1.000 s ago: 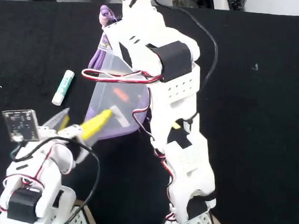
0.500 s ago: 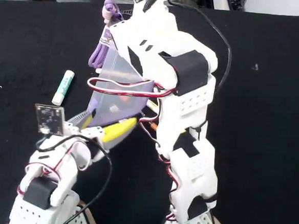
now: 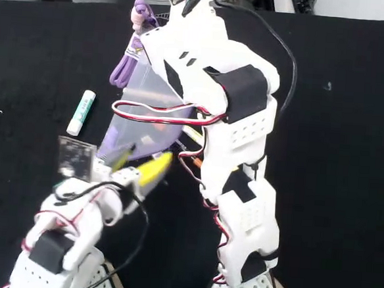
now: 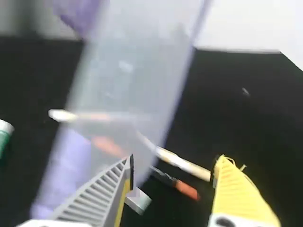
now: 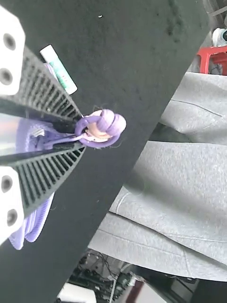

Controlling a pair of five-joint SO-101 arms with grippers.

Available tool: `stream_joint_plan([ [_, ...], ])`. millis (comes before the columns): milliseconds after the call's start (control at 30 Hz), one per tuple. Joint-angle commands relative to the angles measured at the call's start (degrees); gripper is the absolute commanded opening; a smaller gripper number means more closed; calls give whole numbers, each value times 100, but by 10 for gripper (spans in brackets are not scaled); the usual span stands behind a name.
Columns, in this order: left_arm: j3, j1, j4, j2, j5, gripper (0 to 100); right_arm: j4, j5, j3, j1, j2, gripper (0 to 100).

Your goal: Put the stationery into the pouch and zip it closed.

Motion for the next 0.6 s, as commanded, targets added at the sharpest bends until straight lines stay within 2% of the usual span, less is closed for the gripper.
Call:
stream_joint_plan([
  [0,-1349,-1174,255,-44,-413,329,176,299,-207,26,-356,11],
  [100,-1833,-1534,308,-44,-633,364,185,299,-207,26,-356,11],
  [233,-1622,-1297,237,-44,-932,367,185,299,-207,26,-365,11],
  [367,-910,-778,-431,-44,-941,367,185,299,-119,18,-374,11],
  [467,-479,-708,-1099,-44,-941,367,185,299,303,-18,-620,11],
  [567,-295,-734,-1389,-44,-941,367,185,334,892,-176,-1147,11],
])
